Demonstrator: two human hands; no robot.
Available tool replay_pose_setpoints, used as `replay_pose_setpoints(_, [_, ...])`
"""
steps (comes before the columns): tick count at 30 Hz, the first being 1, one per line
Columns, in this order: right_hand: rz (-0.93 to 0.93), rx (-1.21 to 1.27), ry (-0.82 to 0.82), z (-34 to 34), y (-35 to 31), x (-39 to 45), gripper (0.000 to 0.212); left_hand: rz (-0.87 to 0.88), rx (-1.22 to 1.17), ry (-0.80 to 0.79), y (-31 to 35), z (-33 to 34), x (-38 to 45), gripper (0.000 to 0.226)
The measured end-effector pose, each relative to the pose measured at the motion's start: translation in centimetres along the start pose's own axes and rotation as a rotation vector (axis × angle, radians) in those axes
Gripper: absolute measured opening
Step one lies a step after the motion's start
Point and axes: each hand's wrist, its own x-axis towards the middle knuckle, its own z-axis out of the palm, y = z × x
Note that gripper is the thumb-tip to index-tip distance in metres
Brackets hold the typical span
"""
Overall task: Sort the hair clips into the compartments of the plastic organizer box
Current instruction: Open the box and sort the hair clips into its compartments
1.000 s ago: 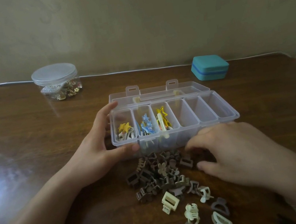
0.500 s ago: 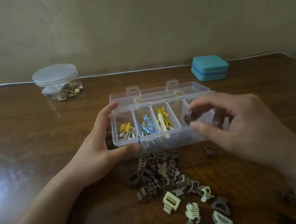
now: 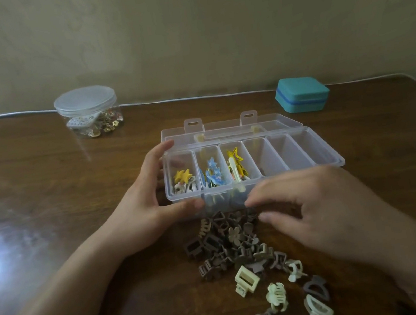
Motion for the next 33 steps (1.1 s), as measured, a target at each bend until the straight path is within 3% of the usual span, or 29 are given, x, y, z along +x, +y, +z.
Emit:
replay_pose_setpoints(3, [0.023,-0.062,-0.133,0.7,-0.1,0.1,0.035,0.000,0.003,-0.002,0.0,0.0,0.0,0.105])
replay_pose_setpoints(6, [0.003,-0.093,-0.150,1.2,-0.2,0.1,0.036,-0.003,0.009,0.001,0.0,0.0,0.1,0.104])
replay_pose_setpoints(13, [0.030,-0.013,-0.023,-0.6,0.5,-0.1,0.024,-0.003,0.011,-0.001,-0.1,0.0,0.1,0.105])
replay_pose_setpoints(16, [0.086,0.173,0.238,-1.6,1.0,-0.1,0.023,-0.005,0.010,-0.006,-0.1,-0.1,0.1,0.105])
replay_pose_setpoints(18, [0.158,0.149,0.392,-1.6,1.7,0.2,0.022,-0.005,0.007,-0.009,-0.1,-0.1,0.1,0.106])
replay_pose_setpoints(22, [0.281,0.016,0.275,0.1,3.1,0.9,0.027,0.001,0.014,-0.005,-0.1,-0.1,0.1,0.105])
replay_pose_setpoints(26, [0.142,0.023,0.414,-0.9,2.4,0.4,0.018,-0.001,0.016,-0.003,-0.1,0.0,0.1,0.104])
replay_pose_setpoints(29, [-0.066,0.162,0.208,-1.0,0.7,-0.1,0.014,0.002,0.022,0.000,-0.1,0.0,0.0,0.105])
replay_pose_setpoints(31, [-0.102,0.094,0.022,-0.1,0.2,-0.1,0.021,0.002,0.022,0.000,0.0,0.0,0.1,0.105])
replay_pose_setpoints(33, [-0.073,0.005,-0.055,0.9,0.1,0.0,0.027,0.000,0.019,-0.001,0.0,0.0,0.1,0.106])
